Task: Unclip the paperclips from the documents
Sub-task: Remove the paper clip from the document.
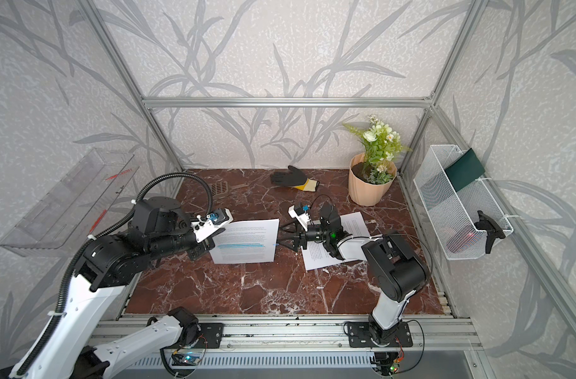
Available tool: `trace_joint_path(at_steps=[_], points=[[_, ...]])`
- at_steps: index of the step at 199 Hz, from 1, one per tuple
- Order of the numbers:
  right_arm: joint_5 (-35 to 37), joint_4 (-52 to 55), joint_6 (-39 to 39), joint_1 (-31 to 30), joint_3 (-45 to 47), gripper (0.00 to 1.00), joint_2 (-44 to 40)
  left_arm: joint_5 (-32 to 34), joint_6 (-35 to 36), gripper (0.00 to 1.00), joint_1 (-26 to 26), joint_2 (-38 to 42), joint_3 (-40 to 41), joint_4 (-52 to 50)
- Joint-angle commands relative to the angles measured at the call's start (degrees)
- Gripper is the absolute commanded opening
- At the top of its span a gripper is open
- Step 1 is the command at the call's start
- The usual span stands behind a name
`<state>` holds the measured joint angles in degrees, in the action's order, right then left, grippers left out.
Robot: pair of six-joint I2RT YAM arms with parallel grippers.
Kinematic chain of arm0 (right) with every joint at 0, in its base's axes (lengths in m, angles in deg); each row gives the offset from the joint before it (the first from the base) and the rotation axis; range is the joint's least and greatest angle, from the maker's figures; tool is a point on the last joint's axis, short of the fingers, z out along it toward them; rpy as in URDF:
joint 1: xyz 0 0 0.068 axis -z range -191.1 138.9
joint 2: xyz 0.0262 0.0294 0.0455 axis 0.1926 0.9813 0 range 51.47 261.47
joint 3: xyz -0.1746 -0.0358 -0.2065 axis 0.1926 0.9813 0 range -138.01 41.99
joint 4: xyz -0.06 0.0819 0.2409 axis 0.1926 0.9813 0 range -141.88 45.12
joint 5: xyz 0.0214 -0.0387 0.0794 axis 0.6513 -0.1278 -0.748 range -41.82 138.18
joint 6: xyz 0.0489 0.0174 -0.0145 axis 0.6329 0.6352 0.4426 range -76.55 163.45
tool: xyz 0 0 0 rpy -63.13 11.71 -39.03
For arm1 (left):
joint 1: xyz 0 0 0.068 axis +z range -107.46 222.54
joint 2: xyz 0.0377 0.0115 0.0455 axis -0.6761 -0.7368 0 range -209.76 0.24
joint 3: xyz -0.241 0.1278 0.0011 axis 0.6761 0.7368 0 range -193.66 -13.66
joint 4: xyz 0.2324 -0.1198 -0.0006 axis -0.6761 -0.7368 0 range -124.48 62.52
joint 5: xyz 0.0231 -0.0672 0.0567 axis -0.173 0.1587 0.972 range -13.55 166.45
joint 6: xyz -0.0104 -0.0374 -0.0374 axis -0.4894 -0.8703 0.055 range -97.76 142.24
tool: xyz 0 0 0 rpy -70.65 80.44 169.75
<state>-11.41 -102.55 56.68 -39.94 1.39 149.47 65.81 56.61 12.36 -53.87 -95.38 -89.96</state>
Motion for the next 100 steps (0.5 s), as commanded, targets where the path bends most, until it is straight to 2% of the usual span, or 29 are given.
trace_joint_path(at_steps=[1, 63, 80, 100], points=[[2.1, 1.19, -3.01, 0.01, 1.9, 0.76, -4.02, -0.99, 0.42, 0.0, 0.62, 0.05, -1.79, -0.23], [-0.1, 5.83, -4.78, -0.24, 4.24, 0.77, -10.9, -1.63, 1.28, 0.0, 0.98, 0.1, -0.99, -0.84], [-0.88, 9.55, -6.67, -1.3, 3.77, 0.77, -11.51, -1.86, 1.27, 0.0, 1.07, -0.01, -1.23, -0.61], [-0.44, 8.67, -6.22, -3.1, 3.61, 0.77, -10.63, -2.0, 1.42, 0.0, 1.07, -0.17, -1.34, -0.63]])
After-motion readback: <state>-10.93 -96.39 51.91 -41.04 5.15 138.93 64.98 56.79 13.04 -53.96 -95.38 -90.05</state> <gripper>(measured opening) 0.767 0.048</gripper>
